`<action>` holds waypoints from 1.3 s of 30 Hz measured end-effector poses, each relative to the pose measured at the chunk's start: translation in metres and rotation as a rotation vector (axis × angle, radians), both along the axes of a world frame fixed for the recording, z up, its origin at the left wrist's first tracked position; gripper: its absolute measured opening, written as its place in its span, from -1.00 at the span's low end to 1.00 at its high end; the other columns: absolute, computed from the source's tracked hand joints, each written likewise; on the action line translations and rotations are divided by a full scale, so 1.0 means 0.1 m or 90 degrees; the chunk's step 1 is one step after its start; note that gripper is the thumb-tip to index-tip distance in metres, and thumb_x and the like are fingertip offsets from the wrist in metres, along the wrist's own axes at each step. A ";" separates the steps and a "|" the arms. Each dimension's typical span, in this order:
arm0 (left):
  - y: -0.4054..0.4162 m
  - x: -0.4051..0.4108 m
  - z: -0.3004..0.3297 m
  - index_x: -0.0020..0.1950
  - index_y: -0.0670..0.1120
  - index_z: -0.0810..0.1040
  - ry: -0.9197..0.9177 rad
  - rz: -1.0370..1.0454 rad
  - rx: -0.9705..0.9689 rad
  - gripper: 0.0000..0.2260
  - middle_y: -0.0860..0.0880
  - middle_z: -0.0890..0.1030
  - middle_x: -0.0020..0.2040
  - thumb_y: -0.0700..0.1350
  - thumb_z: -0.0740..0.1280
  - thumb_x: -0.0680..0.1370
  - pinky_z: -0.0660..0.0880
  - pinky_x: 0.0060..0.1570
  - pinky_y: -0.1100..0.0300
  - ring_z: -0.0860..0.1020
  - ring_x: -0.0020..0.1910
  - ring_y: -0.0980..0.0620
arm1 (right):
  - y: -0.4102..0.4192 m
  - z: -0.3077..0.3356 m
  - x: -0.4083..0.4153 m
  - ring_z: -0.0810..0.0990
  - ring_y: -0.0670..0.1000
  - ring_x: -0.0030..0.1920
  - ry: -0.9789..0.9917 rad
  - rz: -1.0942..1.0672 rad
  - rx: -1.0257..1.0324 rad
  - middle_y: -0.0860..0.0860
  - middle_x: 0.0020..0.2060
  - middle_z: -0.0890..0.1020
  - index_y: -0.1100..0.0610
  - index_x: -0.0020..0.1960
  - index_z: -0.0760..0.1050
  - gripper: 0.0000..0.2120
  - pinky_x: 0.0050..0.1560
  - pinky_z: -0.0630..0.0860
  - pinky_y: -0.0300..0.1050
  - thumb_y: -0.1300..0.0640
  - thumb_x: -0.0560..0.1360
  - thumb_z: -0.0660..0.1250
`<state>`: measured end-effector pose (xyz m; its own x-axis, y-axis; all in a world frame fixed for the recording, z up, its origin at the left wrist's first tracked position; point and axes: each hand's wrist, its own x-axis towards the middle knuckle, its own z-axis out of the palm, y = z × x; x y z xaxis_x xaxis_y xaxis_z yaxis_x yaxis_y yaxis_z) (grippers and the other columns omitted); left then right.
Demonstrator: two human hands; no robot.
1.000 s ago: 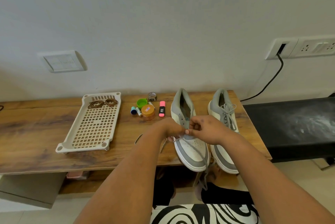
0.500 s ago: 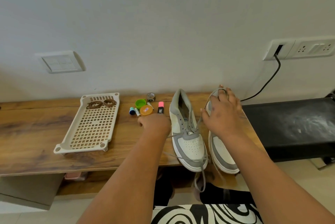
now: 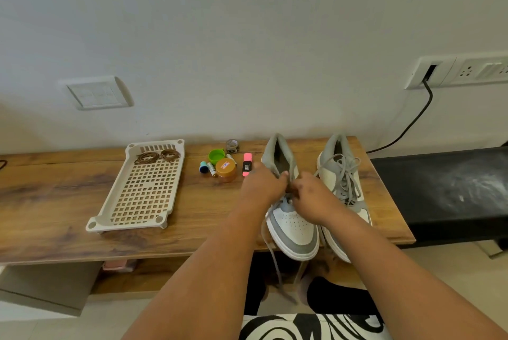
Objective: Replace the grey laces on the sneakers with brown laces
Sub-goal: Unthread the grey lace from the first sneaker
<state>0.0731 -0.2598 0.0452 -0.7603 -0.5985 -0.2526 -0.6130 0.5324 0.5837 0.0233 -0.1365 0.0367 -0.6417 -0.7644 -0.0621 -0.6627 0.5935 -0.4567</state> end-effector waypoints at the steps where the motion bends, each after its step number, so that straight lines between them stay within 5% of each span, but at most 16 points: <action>1: -0.02 0.00 0.00 0.10 -0.21 0.43 -0.013 -0.002 0.009 -0.60 -0.10 0.62 -0.14 0.14 0.27 0.58 0.54 -0.20 0.13 0.67 -0.08 -0.12 | -0.03 -0.02 0.00 0.41 0.03 -0.10 0.002 -0.005 0.024 0.04 -0.02 0.32 0.22 0.18 0.58 -0.76 0.03 0.42 -0.12 0.28 0.57 0.23; 3: -0.03 0.00 0.03 -0.21 -0.15 0.44 -0.032 -0.020 0.008 -0.70 -0.06 0.57 -0.31 0.04 0.24 0.59 0.60 -0.13 0.12 0.68 -0.18 -0.10 | -0.07 -0.05 0.03 0.41 0.06 -0.07 0.016 -0.004 0.079 0.05 0.01 0.29 0.21 0.21 0.57 -0.74 0.10 0.46 -0.07 0.28 0.57 0.22; 6: -0.03 -0.02 0.03 -0.17 -0.16 0.46 -0.034 -0.026 0.000 -0.77 -0.13 0.60 -0.17 -0.04 0.23 0.59 0.61 -0.03 0.06 0.64 -0.10 -0.13 | -0.13 -0.03 0.04 0.46 0.10 0.05 -0.017 -0.032 0.116 0.08 0.00 0.38 0.24 0.13 0.57 -0.78 0.12 0.43 -0.11 0.27 0.60 0.18; 8: -0.03 -0.03 0.02 0.03 -0.22 0.53 -0.037 -0.026 0.003 -0.80 -0.17 0.62 -0.05 -0.09 0.24 0.60 0.60 -0.01 0.06 0.64 -0.02 -0.14 | -0.12 -0.02 -0.04 0.52 0.05 -0.08 -0.223 -0.154 0.023 0.08 -0.13 0.50 0.24 -0.04 0.56 -0.81 -0.07 0.43 -0.18 0.33 0.58 0.16; 10: -0.05 -0.03 0.00 0.15 -0.26 0.53 -0.054 -0.045 -0.027 -0.77 -0.19 0.60 0.03 -0.13 0.23 0.61 0.52 -0.08 0.12 0.61 0.05 -0.14 | -0.05 -0.03 -0.11 0.45 -0.02 -0.27 -0.590 -0.348 -0.197 0.07 -0.31 0.51 0.22 -0.20 0.47 -0.75 -0.23 0.39 -0.22 0.41 0.56 0.10; 12: -0.06 -0.04 -0.01 0.17 -0.27 0.52 -0.066 -0.070 -0.067 -0.77 -0.20 0.60 0.10 -0.15 0.21 0.63 0.43 -0.13 0.17 0.58 0.09 -0.13 | 0.06 -0.07 -0.17 0.45 0.00 -0.24 -0.855 -0.467 -0.382 0.09 -0.33 0.50 0.24 -0.24 0.42 -0.71 -0.18 0.43 -0.18 0.49 0.50 0.03; 17: -0.09 -0.05 -0.02 0.22 -0.27 0.50 -0.082 -0.091 -0.061 -0.77 -0.18 0.57 0.05 -0.18 0.23 0.62 0.44 -0.14 0.18 0.57 0.02 -0.11 | 0.15 -0.04 -0.17 0.46 0.05 -0.21 -0.981 -0.557 -0.577 0.03 -0.39 0.44 0.12 -0.35 0.31 -0.93 -0.07 0.41 -0.04 0.27 0.22 0.15; 19: -0.12 -0.04 -0.02 0.18 -0.26 0.51 -0.076 -0.094 -0.044 -0.79 -0.14 0.53 -0.05 -0.18 0.24 0.61 0.45 -0.17 0.17 0.53 -0.09 -0.08 | 0.10 0.00 -0.14 0.47 0.04 -0.22 -0.877 -0.539 -0.510 0.02 -0.38 0.43 0.12 -0.34 0.33 -0.87 -0.13 0.44 -0.06 0.19 0.33 0.27; 22: -0.16 -0.02 -0.03 0.10 -0.23 0.51 -0.055 -0.089 -0.001 -0.82 -0.12 0.53 -0.09 -0.13 0.26 0.61 0.46 -0.25 0.17 0.53 -0.13 -0.07 | 0.05 -0.09 -0.11 0.48 -0.02 -0.28 -0.278 -0.365 -0.237 0.01 -0.32 0.48 0.13 -0.28 0.40 -0.63 -0.25 0.40 -0.11 -0.10 0.43 0.47; 24: -0.18 -0.01 -0.04 0.08 -0.23 0.51 -0.041 -0.087 0.018 -0.79 -0.15 0.57 -0.08 -0.08 0.26 0.61 0.52 -0.21 0.10 0.57 -0.10 -0.09 | 0.02 -0.11 -0.07 0.47 -0.02 -0.19 0.043 -0.188 -0.204 -0.02 -0.16 0.46 0.11 -0.15 0.45 -0.72 -0.19 0.37 -0.14 -0.03 0.42 0.50; 27: -0.20 0.00 -0.05 0.02 -0.20 0.52 -0.024 -0.073 0.065 -0.78 -0.15 0.62 -0.11 -0.04 0.27 0.61 0.59 -0.14 0.06 0.64 -0.07 -0.15 | -0.03 -0.13 0.01 0.38 0.09 0.22 0.175 -0.061 -0.104 0.02 0.23 0.40 0.04 0.12 0.54 -0.82 0.10 0.38 0.00 0.06 0.53 0.34; 30: -0.21 0.01 -0.04 -0.04 -0.15 0.48 -0.014 -0.053 0.107 -0.82 -0.09 0.57 -0.19 -0.03 0.28 0.61 0.55 -0.25 0.15 0.62 -0.13 -0.12 | -0.05 -0.18 0.06 0.16 0.11 0.41 0.208 -0.024 0.093 -0.03 0.47 0.21 0.00 0.12 0.58 -0.77 0.27 0.23 0.13 0.02 0.61 0.16; 35: -0.18 -0.01 -0.03 0.01 -0.17 0.48 0.023 0.009 0.216 -0.87 -0.20 0.62 -0.04 -0.10 0.26 0.62 0.66 -0.09 -0.06 0.68 -0.08 -0.17 | -0.06 -0.12 -0.02 0.27 0.07 0.33 -0.104 -0.115 -0.100 -0.08 0.34 0.35 -0.03 -0.16 0.56 -0.79 0.27 0.33 0.09 0.03 0.62 0.24; 39: -0.19 -0.04 -0.02 0.02 -0.21 0.45 0.000 0.002 0.218 -0.89 -0.18 0.59 -0.08 -0.17 0.21 0.63 0.66 -0.10 -0.02 0.68 -0.04 -0.19 | 0.10 0.20 -0.07 0.49 -0.01 -0.08 -0.753 -0.313 -0.650 0.01 -0.11 0.56 0.06 -0.17 0.56 -0.76 0.03 0.40 -0.08 0.07 0.62 0.22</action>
<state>0.0691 -0.2791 0.0429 -0.7588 -0.4803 -0.4399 -0.6144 0.3036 0.7283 0.0159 -0.1265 0.0563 -0.7866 -0.5433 -0.2934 0.4701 -0.2188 -0.8551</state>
